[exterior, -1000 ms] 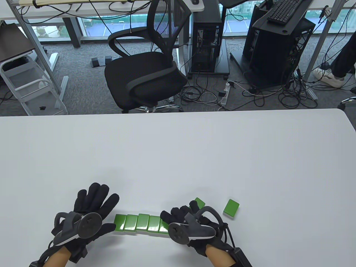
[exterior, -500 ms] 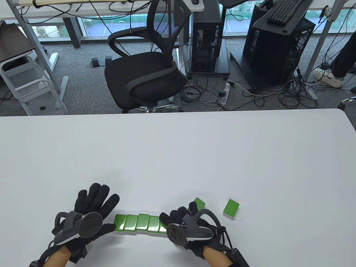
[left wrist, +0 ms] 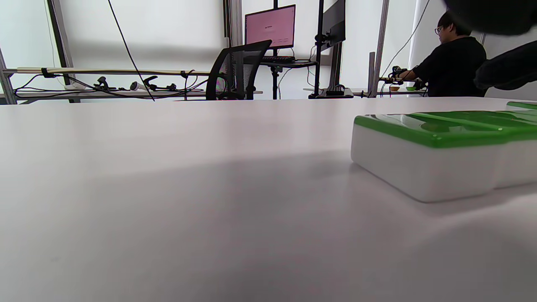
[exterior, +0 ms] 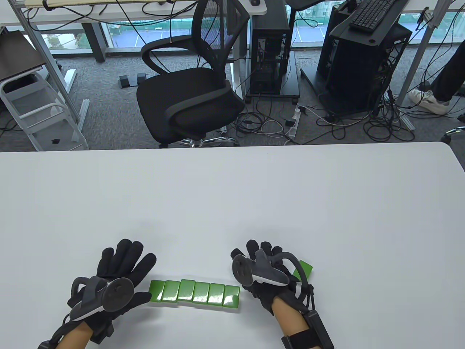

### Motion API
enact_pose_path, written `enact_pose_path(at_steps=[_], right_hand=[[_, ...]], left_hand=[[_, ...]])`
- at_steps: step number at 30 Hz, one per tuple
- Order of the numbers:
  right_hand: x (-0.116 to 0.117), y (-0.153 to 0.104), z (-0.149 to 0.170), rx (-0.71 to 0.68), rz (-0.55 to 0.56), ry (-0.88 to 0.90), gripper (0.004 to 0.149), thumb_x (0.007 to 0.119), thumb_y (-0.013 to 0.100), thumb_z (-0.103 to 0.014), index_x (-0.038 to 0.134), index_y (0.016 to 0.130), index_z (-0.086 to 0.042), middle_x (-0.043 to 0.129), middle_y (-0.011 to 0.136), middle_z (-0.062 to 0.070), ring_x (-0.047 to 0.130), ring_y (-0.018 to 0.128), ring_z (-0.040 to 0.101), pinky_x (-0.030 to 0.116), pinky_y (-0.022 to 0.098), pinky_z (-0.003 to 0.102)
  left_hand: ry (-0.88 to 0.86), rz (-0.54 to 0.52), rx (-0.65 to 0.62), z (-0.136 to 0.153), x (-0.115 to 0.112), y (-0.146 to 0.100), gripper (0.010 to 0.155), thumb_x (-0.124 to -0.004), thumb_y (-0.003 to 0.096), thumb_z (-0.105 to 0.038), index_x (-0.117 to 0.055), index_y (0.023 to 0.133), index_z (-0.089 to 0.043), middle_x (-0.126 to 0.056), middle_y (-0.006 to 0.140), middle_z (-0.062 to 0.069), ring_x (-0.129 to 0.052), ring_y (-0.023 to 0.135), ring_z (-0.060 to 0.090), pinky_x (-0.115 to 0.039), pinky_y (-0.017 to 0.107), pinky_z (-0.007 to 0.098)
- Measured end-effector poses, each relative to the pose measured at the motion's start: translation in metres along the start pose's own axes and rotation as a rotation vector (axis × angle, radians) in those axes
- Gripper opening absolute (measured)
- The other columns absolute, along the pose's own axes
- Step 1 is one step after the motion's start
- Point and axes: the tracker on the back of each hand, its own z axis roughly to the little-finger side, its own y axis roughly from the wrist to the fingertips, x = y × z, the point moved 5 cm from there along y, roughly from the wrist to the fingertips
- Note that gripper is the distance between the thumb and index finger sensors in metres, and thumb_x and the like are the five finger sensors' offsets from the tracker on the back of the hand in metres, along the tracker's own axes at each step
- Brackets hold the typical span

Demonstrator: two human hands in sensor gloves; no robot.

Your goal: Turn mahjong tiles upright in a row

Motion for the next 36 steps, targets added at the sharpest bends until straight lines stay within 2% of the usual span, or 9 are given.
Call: enact_pose_path(at_steps=[4, 8, 12, 17, 22, 28, 36], right_hand=[[0.015, 0.012, 0.007, 0.075, -0.084, -0.002, 0.078, 0.073, 0.045, -0.047, 0.025, 0.105, -0.034, 0.022, 0.115, 0.020, 0.037, 0.098, 0.056, 0.044, 0.072, 0.068], [0.018, 0.017, 0.008, 0.075, -0.086, 0.036, 0.074, 0.072, 0.046, -0.046, 0.033, 0.106, -0.031, 0.037, 0.114, 0.020, 0.049, 0.095, 0.054, 0.050, 0.071, 0.066], [0.015, 0.015, 0.005, 0.049, -0.023, 0.016, 0.070, 0.073, 0.045, -0.042, 0.040, 0.106, -0.028, 0.045, 0.112, 0.020, 0.055, 0.092, 0.054, 0.055, 0.069, 0.064], [0.008, 0.005, -0.002, -0.040, 0.056, 0.012, 0.075, 0.082, 0.041, -0.037, 0.044, 0.104, -0.027, 0.059, 0.109, 0.016, 0.067, 0.088, 0.048, 0.065, 0.066, 0.059], [0.011, -0.017, -0.011, -0.161, 0.057, 0.049, 0.080, 0.085, 0.039, -0.035, 0.040, 0.105, -0.029, 0.057, 0.110, 0.013, 0.065, 0.091, 0.048, 0.063, 0.068, 0.060], [0.016, -0.038, -0.028, -0.247, 0.079, -0.008, 0.083, 0.086, 0.037, -0.036, 0.037, 0.104, -0.031, 0.058, 0.111, 0.010, 0.066, 0.092, 0.046, 0.063, 0.068, 0.060], [0.018, -0.043, -0.045, -0.272, 0.098, -0.020, 0.084, 0.085, 0.038, -0.037, 0.032, 0.104, -0.032, 0.057, 0.111, 0.010, 0.065, 0.093, 0.046, 0.062, 0.069, 0.060]], left_hand=[[0.003, 0.001, -0.003, 0.000, 0.000, 0.000, 0.088, -0.069, 0.0300, -0.070, -0.021, 0.102, -0.052, 0.004, 0.114, -0.018, 0.001, 0.116, 0.020, -0.014, 0.086, 0.059], [0.004, 0.005, -0.002, 0.000, -0.001, 0.000, 0.088, -0.069, 0.0301, -0.070, -0.021, 0.102, -0.052, 0.004, 0.114, -0.018, 0.001, 0.116, 0.020, -0.014, 0.086, 0.059], [0.005, 0.012, -0.004, -0.001, -0.001, 0.000, 0.088, -0.069, 0.0301, -0.070, -0.021, 0.102, -0.052, 0.004, 0.114, -0.018, 0.001, 0.116, 0.020, -0.014, 0.086, 0.059], [0.010, 0.020, -0.005, -0.002, -0.002, 0.000, 0.088, -0.069, 0.0301, -0.070, -0.022, 0.102, -0.052, 0.004, 0.114, -0.018, 0.001, 0.116, 0.020, -0.014, 0.086, 0.059], [0.000, 0.023, -0.001, 0.001, -0.002, 0.001, 0.088, -0.069, 0.0303, -0.069, -0.022, 0.102, -0.052, 0.004, 0.114, -0.018, 0.001, 0.116, 0.020, -0.014, 0.086, 0.059], [0.004, 0.030, -0.004, 0.000, -0.003, 0.001, 0.087, -0.069, 0.0304, -0.069, -0.023, 0.102, -0.052, 0.004, 0.114, -0.019, 0.001, 0.116, 0.019, -0.014, 0.086, 0.059], [-0.003, -0.001, 0.002, 0.002, 0.005, -0.001, 0.087, -0.070, 0.0305, -0.068, -0.023, 0.102, -0.052, 0.004, 0.113, -0.019, 0.001, 0.116, 0.019, -0.013, 0.086, 0.058]])
